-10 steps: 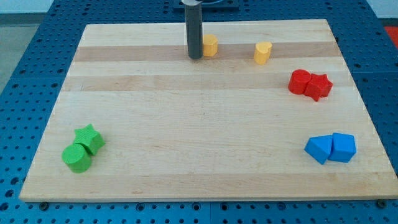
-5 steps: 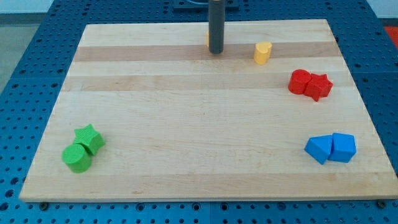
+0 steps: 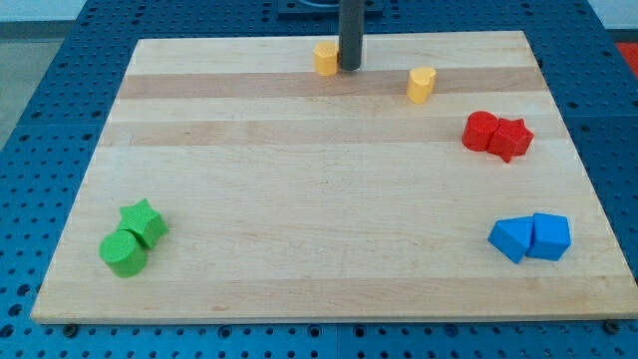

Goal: Push the yellow blocks to the top center of the board

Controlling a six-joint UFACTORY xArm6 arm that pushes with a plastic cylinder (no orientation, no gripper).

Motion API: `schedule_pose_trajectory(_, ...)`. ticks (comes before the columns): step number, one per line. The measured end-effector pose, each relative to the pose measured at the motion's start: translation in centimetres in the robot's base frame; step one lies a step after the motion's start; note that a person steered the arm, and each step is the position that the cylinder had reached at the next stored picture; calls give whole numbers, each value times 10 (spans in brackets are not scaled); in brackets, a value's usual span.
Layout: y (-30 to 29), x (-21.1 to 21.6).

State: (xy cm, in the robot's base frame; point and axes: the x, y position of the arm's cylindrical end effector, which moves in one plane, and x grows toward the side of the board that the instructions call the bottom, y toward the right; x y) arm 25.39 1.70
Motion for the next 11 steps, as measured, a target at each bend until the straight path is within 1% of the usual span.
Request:
schedule_pose_trajectory(1,0,0)
schedule_pose_trajectory(2,34,1)
schedule_pose_trajectory(4,128,9)
schedule_pose_trajectory(5,149,35)
schedule_pose_trajectory(6,149,70)
schedule_pose_trajectory(7,139,79)
schedule_pose_trajectory(11,82,44)
